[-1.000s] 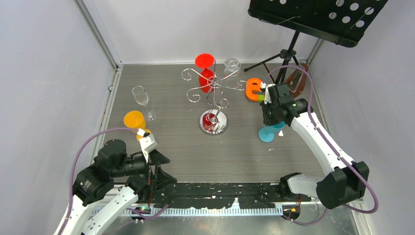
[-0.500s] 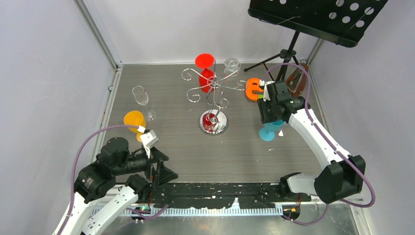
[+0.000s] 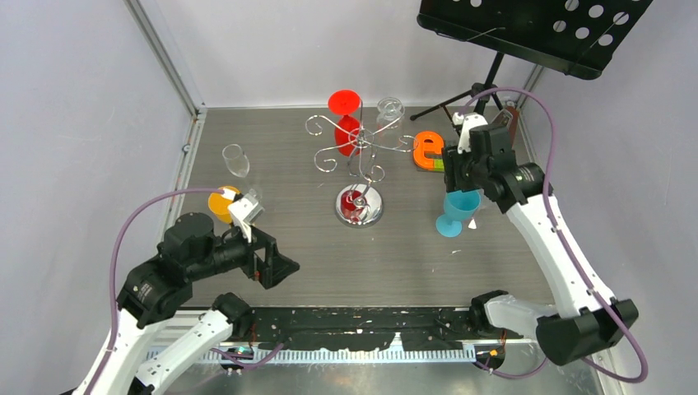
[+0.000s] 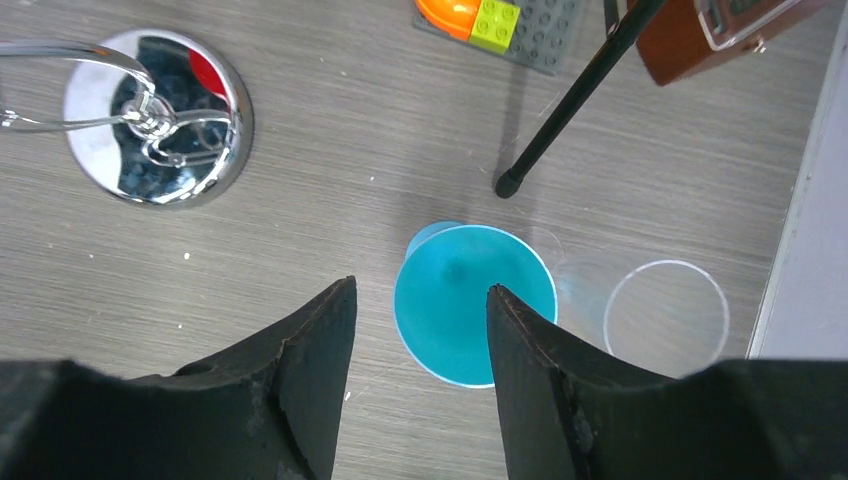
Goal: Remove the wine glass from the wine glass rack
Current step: Place the wine glass at the center of the board, then move the wine rack to the center of the board.
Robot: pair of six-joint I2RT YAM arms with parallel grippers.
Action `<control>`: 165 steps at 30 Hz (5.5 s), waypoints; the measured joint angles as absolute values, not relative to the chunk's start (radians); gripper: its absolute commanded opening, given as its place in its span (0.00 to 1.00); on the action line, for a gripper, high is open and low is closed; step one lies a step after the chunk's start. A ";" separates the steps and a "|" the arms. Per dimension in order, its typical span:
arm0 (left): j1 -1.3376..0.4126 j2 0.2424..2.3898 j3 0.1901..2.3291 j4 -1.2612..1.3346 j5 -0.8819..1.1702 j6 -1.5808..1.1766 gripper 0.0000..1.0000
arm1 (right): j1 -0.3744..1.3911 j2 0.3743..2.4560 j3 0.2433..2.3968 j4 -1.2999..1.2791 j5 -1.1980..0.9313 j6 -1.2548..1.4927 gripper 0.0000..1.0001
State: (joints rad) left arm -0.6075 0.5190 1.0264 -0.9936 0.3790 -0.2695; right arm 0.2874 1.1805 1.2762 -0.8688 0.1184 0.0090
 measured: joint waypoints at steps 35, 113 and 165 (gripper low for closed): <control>-0.379 0.941 1.403 -0.786 0.315 -0.355 1.00 | 0.490 1.021 1.467 -0.658 -0.233 0.121 0.60; -0.215 0.624 0.857 -0.753 0.457 -0.333 1.00 | 0.910 1.542 1.552 -0.225 0.646 0.142 0.26; -0.215 0.587 1.145 -0.868 0.453 -0.392 1.00 | 0.910 1.200 1.305 -0.310 0.242 -0.016 0.06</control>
State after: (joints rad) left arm -0.2153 0.5869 1.1454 -0.8677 0.4530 -0.3923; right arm 0.9100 1.1995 1.3048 -0.3096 0.2424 -0.0162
